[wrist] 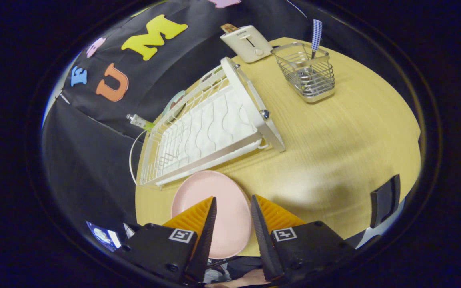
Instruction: Take the plate from the dish rack, then take the spoon from the basket and place it into the plate.
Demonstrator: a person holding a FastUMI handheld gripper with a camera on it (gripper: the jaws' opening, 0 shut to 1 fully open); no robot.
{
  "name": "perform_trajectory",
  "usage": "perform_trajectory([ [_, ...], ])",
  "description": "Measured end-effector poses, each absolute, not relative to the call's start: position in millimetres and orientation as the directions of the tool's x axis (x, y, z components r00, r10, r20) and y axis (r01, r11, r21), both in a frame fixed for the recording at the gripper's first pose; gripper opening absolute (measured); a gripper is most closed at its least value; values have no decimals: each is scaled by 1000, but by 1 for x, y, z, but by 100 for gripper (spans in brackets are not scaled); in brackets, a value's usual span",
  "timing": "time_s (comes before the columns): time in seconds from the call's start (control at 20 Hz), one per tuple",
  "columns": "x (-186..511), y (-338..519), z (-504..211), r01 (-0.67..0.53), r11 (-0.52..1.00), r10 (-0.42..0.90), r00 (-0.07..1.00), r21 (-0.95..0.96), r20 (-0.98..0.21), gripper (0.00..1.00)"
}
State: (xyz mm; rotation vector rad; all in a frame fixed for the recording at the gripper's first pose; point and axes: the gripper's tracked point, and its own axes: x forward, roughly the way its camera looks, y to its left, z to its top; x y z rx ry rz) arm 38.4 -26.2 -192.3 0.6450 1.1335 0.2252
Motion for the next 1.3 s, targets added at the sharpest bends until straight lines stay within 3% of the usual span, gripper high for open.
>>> perform_trajectory([
  [0.4,34,-101,-151,93,872,329,616,480,-716,80],
  [0.6,46,-165,-129,104,919,170,768,381,-617,82],
  [0.8,58,-229,-104,117,978,-29,895,172,-445,83],
  [0.85,61,-238,-101,127,984,-65,913,128,-403,91],
  [0.9,67,-246,-95,125,987,-81,928,99,-363,98],
  [1.3,140,-259,-120,34,994,-1,954,104,-300,100],
])
